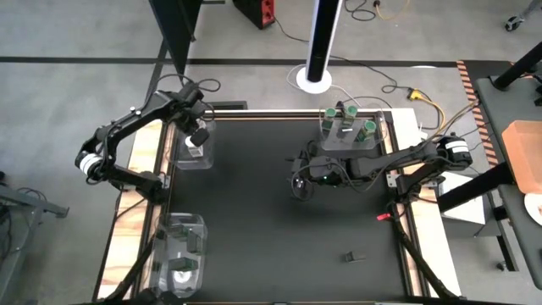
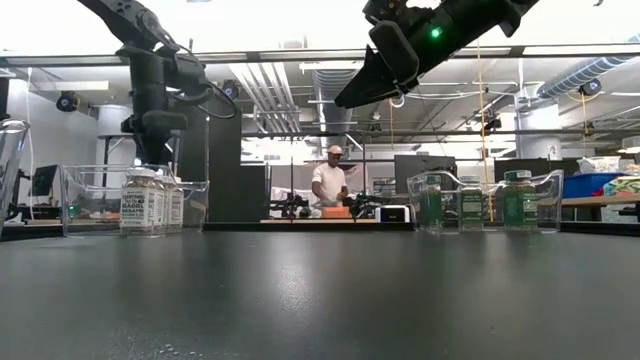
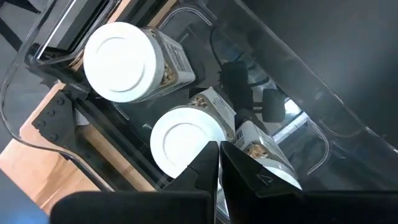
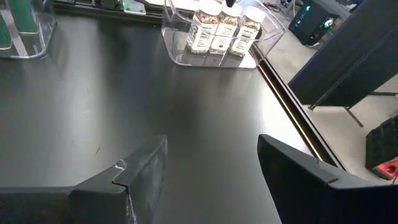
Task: Sort spices by type
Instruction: Adjust the white seasoning bottles in the top left transparent bin
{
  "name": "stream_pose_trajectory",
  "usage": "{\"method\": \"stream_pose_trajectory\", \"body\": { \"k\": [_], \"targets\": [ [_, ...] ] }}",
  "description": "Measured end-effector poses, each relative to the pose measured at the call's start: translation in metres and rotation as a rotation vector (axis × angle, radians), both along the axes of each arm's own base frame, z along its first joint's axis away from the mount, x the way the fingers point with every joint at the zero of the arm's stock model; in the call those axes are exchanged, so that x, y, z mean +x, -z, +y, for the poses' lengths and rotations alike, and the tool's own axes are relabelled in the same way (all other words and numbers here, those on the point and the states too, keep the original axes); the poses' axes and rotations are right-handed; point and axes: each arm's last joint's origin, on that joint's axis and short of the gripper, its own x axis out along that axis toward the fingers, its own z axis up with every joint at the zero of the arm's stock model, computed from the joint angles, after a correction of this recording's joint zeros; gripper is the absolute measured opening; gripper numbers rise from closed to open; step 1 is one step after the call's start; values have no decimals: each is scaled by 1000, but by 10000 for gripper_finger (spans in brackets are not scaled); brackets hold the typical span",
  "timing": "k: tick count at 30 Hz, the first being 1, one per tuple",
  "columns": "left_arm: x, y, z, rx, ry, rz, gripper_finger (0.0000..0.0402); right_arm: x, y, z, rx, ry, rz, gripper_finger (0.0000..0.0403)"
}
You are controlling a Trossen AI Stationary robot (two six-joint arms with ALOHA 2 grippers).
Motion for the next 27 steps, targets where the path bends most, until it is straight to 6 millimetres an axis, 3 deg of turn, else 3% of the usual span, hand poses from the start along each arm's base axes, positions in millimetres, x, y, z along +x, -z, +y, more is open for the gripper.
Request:
{"method": "stream_pose_trajectory", "body": {
  "k": [12, 27],
  "targets": [
    [-2, -16, 4, 103, -91, 65, 0, 0, 0, -2, -15, -3, 7, 251],
    [-2, -2, 2, 85, -89, 78, 0, 0, 0, -2, -21, -5, 9, 237]
  ]
}}
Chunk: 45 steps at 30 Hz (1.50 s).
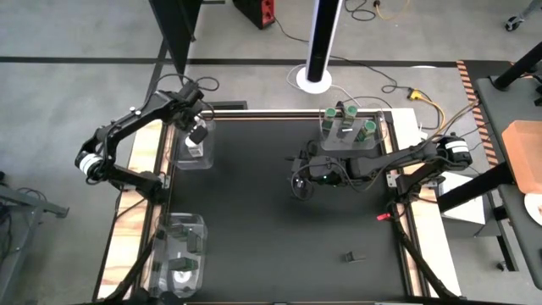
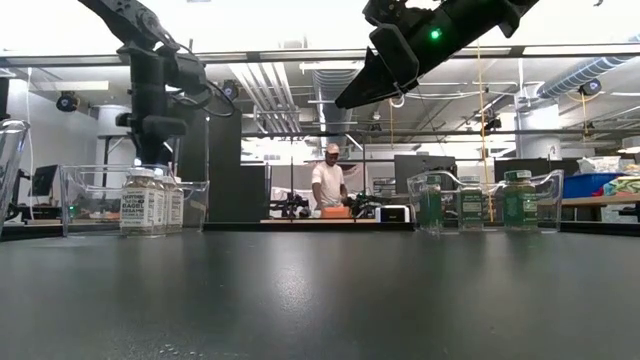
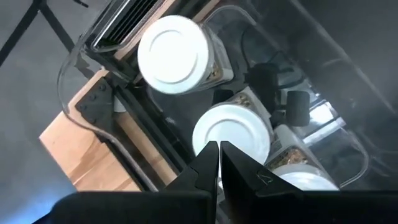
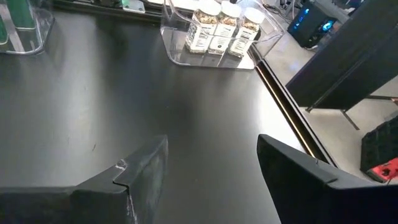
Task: Sort spices by type
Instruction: Adjust the white seasoning bottles in the top left transparent bin
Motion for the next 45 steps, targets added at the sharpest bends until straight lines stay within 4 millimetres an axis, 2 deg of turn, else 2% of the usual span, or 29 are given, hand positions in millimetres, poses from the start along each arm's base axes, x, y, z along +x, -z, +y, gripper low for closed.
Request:
{"method": "stream_pose_trajectory", "body": {
  "k": [12, 20, 26, 32, 45],
  "targets": [
    [1, 1, -1, -31, 13, -37, 0, 0, 0, 0, -2, -1, 1, 254],
    [6, 2, -4, -61, 41, -82, 0, 0, 0, 0, 6, 3, -3, 244],
    [6, 2, -5, -59, 48, -71, 0, 0, 0, 0, 7, 4, -3, 238],
    [2, 0, -3, 23, 5, 43, 0, 0, 0, 0, 7, 4, -3, 247],
    [3, 0, -3, 17, 5, 17, 0, 0, 0, -2, 7, 9, -5, 240]
  ]
}}
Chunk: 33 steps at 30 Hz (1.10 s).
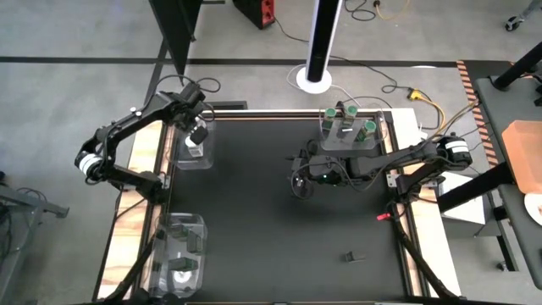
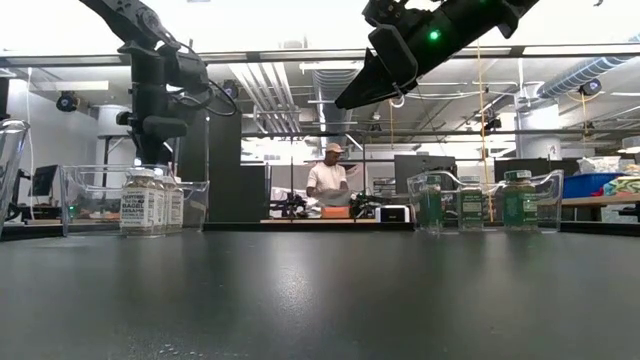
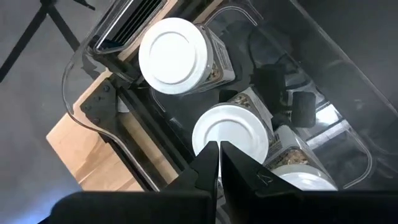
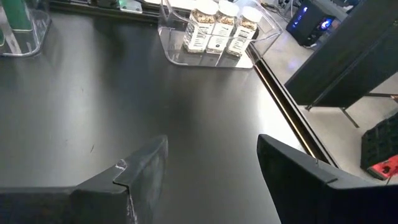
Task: Sort spices by type
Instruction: Adjust the white seasoning bottles in the top left transparent bin
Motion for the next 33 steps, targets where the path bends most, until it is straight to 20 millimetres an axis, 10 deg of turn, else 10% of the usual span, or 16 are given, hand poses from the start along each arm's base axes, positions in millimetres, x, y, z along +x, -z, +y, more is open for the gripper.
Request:
{"method": "stream_pose_trajectory", "body": {
  "k": [33],
  "targets": [
    [5, 6, 3, -30, -22, -33, 0, 0, 0, 0, -4, -2, 3, 242]
  ]
}}
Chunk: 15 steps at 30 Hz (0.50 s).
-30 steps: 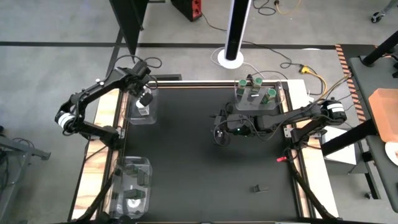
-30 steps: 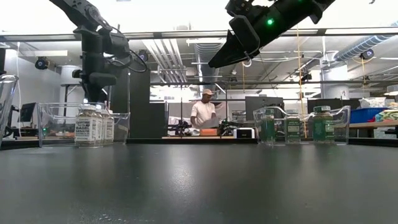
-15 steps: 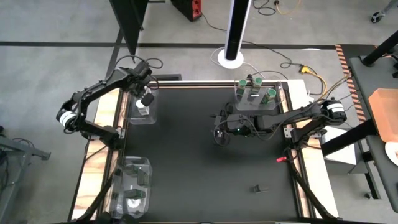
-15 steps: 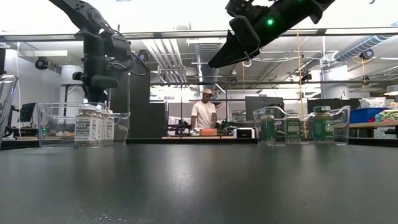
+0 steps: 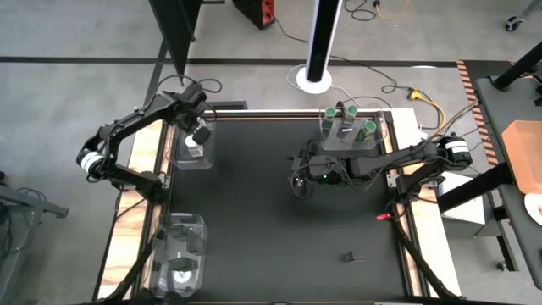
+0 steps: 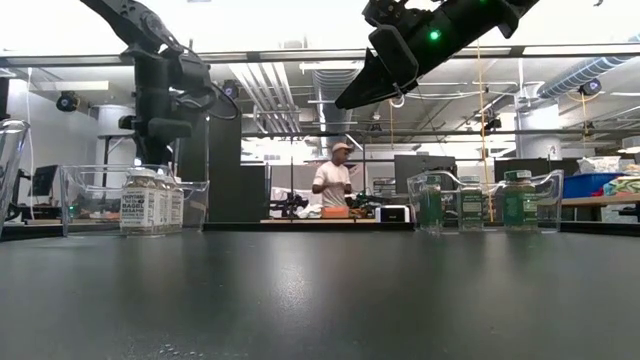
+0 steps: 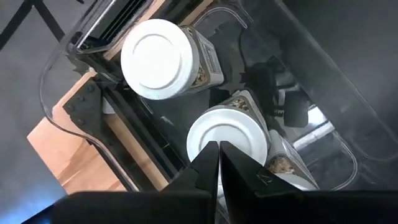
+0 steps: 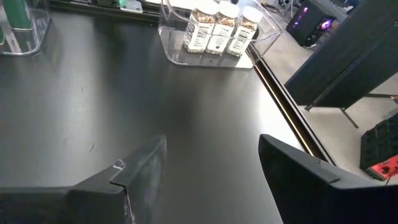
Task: Sort spices by type
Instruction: Adjust the white seasoning bottles in the top left transparent bin, then put the black seasoning can into the bottom left transparent bin
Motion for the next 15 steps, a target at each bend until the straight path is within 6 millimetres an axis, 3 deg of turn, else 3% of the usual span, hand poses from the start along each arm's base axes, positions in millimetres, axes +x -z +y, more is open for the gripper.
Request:
{"method": "stream_pose_trajectory", "body": {
  "k": [15],
  "targets": [
    [8, -25, 13, 195, 2, -55, 0, 0, 0, -1, 7, 6, 0, 244]
  ]
}}
